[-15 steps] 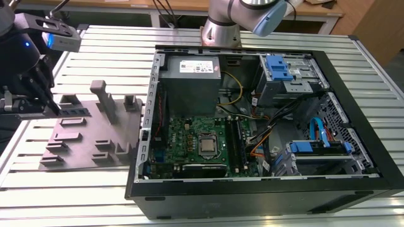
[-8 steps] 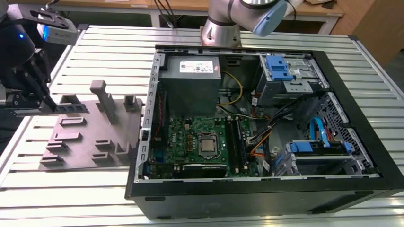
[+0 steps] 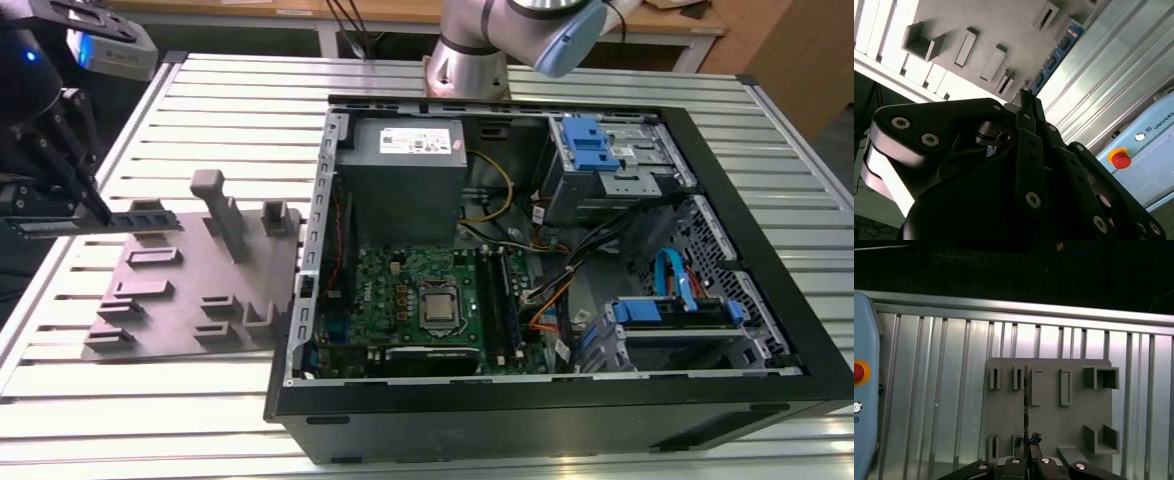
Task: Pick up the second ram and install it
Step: 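Pick up the second ram and move it above second insertion slot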
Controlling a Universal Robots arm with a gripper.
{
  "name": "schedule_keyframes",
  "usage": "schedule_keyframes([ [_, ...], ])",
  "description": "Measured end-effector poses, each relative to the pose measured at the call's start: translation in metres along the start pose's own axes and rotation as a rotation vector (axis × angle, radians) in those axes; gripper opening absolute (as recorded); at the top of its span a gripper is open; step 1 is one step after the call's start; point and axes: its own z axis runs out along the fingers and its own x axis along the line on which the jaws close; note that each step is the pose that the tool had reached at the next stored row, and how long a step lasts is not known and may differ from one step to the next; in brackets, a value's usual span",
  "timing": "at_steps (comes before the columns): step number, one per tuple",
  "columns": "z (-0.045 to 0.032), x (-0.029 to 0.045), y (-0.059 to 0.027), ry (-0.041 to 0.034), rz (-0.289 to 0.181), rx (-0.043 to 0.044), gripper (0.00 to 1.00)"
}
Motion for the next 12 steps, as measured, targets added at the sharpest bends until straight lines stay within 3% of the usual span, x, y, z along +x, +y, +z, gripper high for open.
schedule_keyframes([
  [12, -0.0190, -0.0004, 0.0008, 0.0000, 0.000, 0.0000, 0.14],
])
